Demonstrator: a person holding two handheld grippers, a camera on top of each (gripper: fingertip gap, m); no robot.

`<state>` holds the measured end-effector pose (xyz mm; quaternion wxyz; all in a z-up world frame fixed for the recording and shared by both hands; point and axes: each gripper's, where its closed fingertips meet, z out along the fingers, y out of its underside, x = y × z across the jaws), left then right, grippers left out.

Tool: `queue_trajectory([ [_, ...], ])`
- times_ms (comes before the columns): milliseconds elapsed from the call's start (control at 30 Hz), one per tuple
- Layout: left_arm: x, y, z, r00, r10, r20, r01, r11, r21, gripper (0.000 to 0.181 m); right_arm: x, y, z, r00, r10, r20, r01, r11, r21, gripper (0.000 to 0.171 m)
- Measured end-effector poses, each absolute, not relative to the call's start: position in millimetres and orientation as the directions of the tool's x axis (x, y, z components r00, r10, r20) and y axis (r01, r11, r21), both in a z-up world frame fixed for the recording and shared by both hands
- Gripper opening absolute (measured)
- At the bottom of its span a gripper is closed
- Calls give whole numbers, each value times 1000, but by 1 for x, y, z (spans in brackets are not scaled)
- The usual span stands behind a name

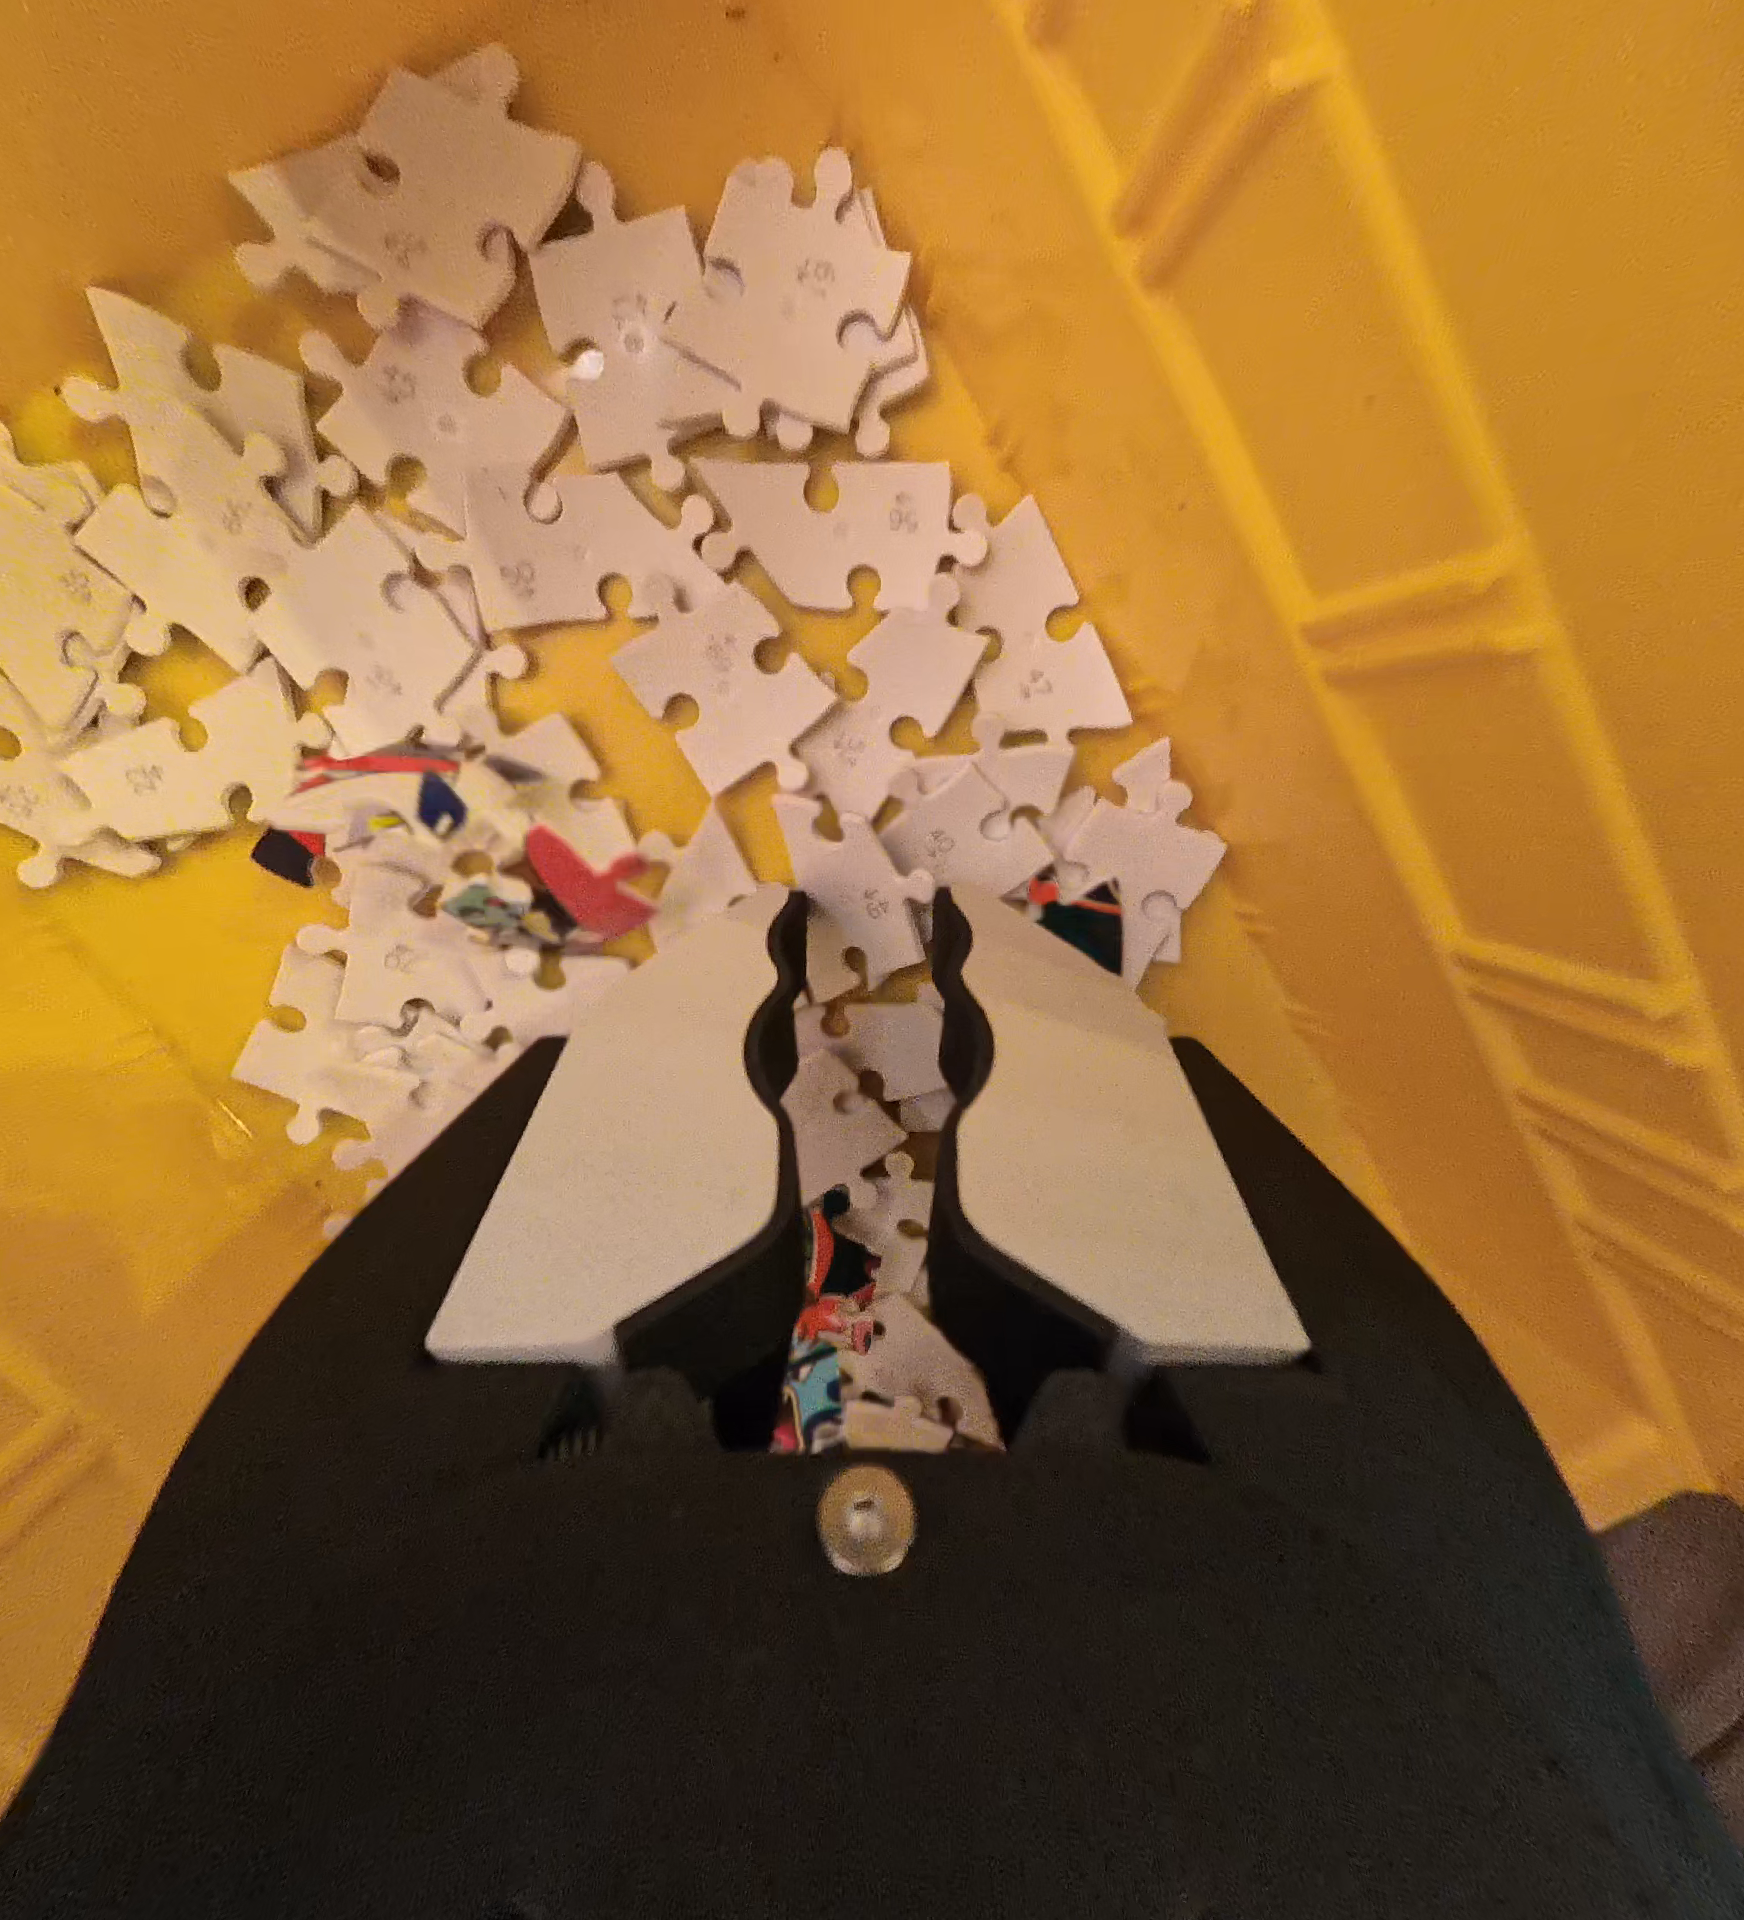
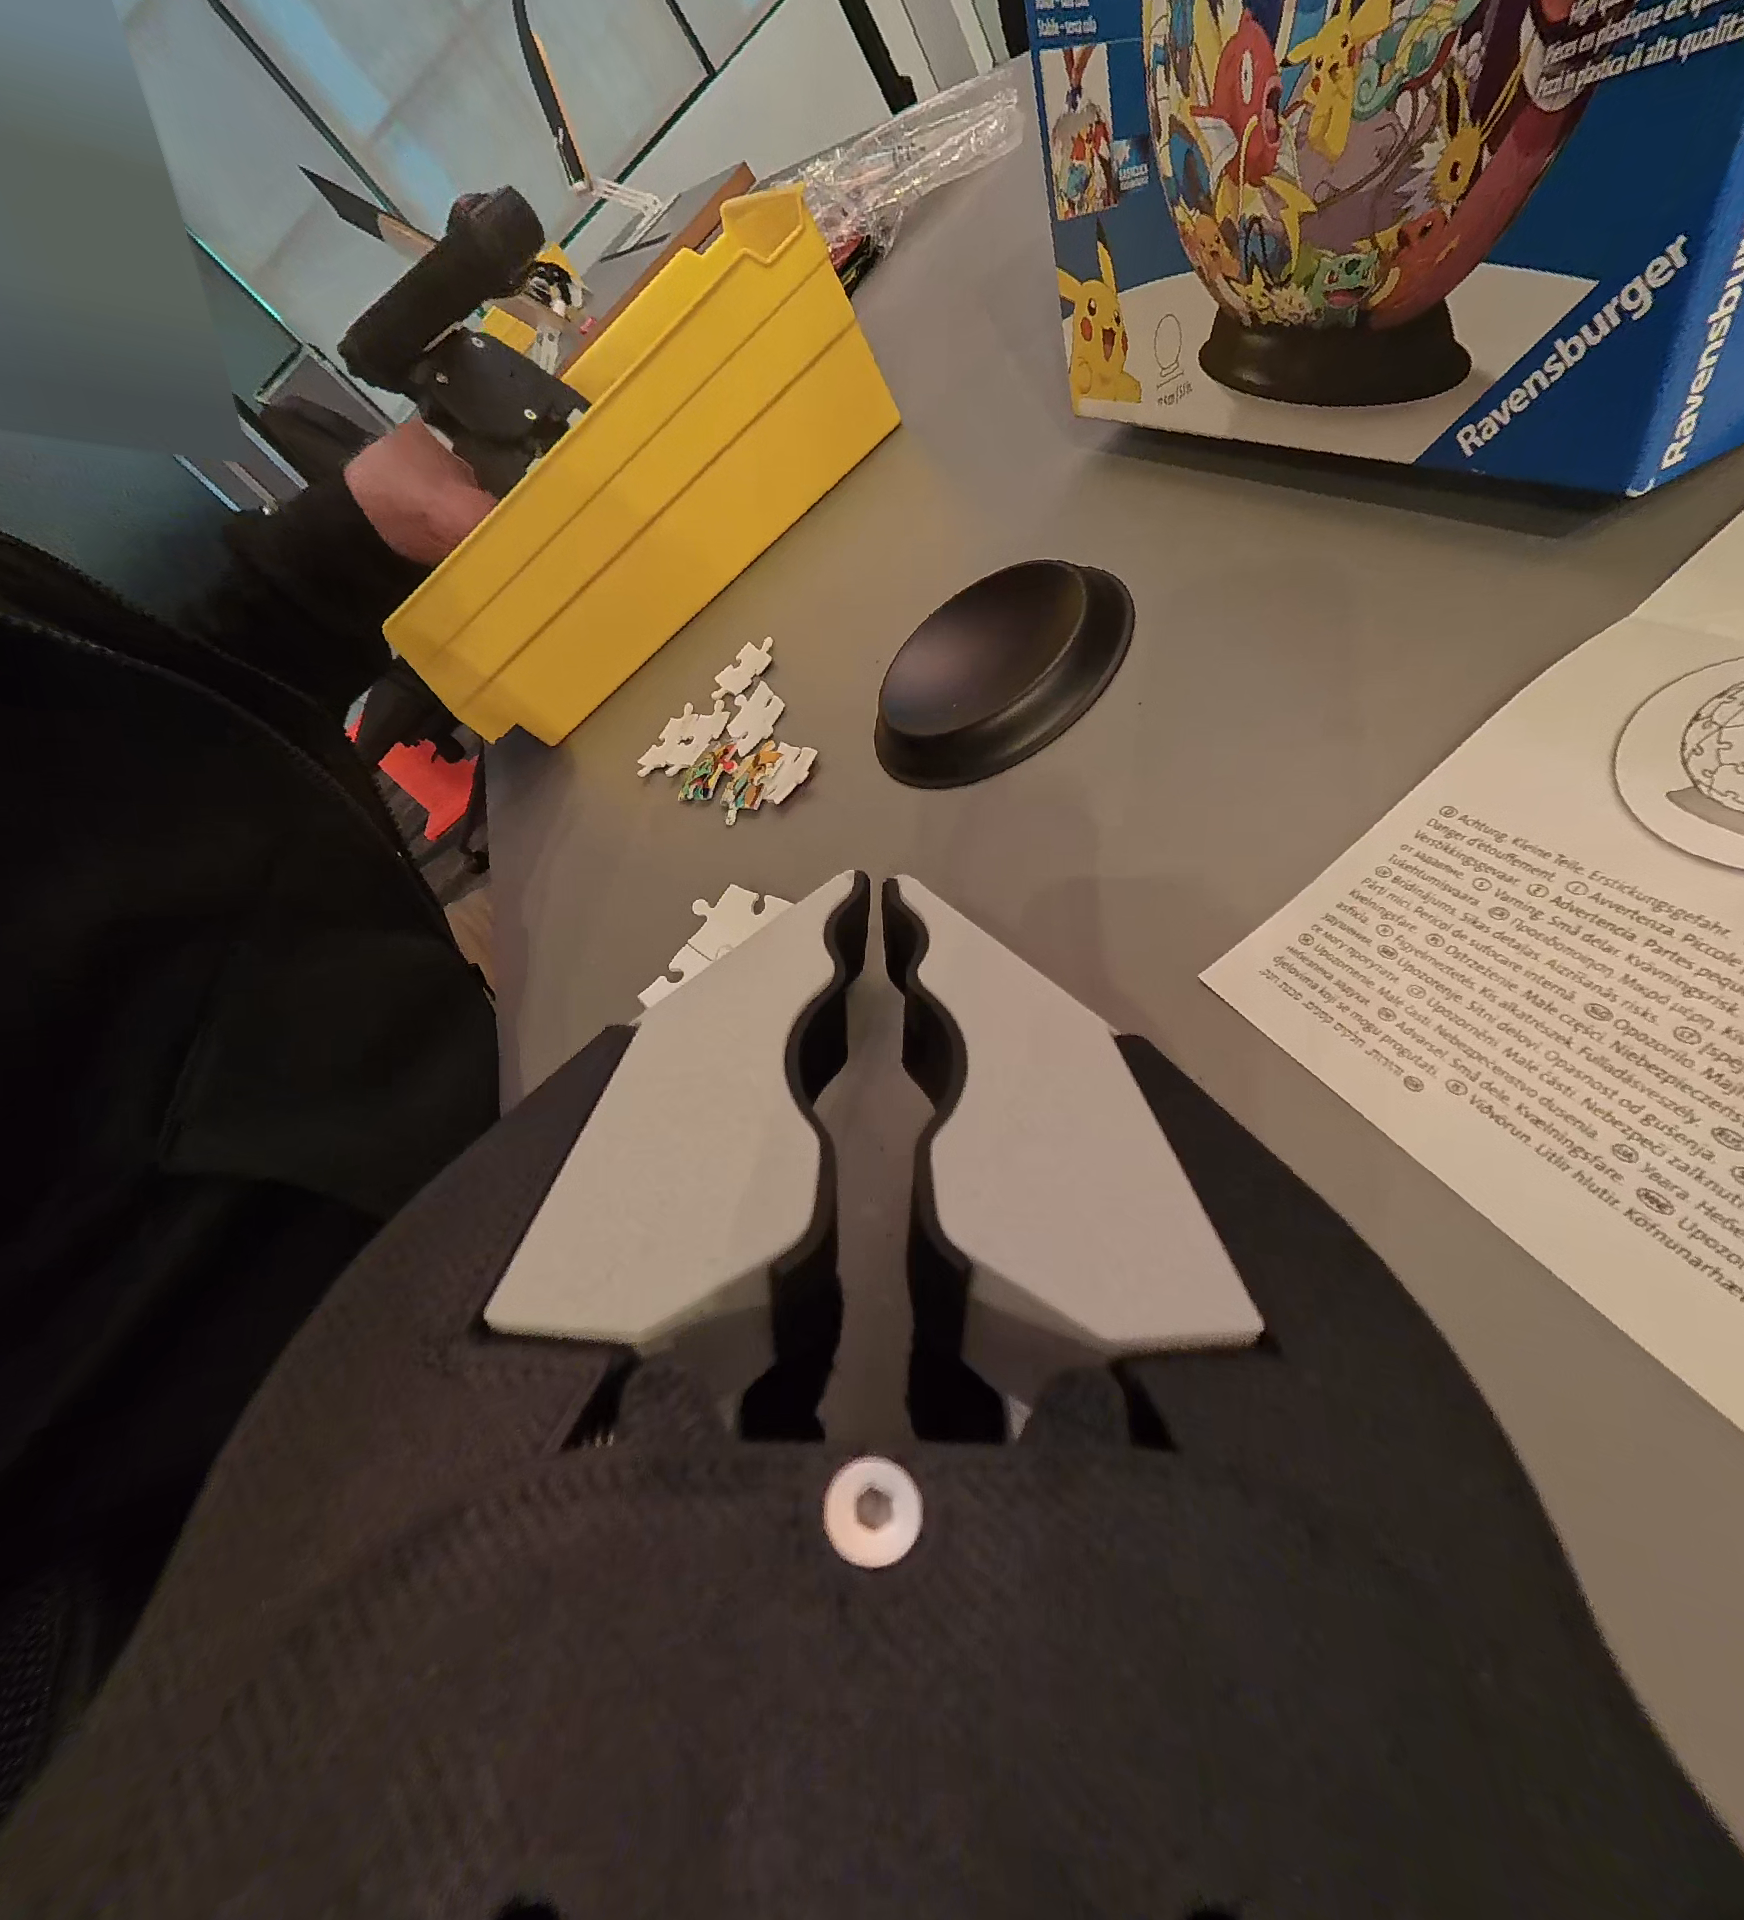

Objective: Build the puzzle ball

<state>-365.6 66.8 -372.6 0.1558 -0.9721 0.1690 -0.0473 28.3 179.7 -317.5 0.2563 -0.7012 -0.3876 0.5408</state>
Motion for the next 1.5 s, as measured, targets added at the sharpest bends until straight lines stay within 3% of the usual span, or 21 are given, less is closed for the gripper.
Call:
queue_trajectory([
  [300,-392,19,-369,949,-315,33,-307,-940,-152,16,28,180,-318,118,819,-562,268,-571,-776,1],
  [500,-373,58,-350,936,-350,34,-316,-880,-355,16,28,180,-318,118,819,-561,270,-570,-776,1],
  [700,-336,57,-367,880,-463,108,-410,-854,-321,13,28,180,-318,119,819,-561,268,-570,-776,1],
  [933,-349,14,-371,884,-434,176,-404,-897,-181,15,28,180,-318,117,818,-563,269,-571,-775,1],
  [1200,-364,59,-357,904,-418,90,-363,-862,-354,18,28,180,-318,116,820,-561,267,-570,-777,1],
  [1333,-364,61,-374,886,-461,48,-432,-858,-279,23,28,180,-317,115,821,-559,262,-568,-780,1],
  [1500,-358,65,-375,876,-482,11,-457,-839,-296,43,29,180,-317,112,821,-560,260,-568,-781,1],
])
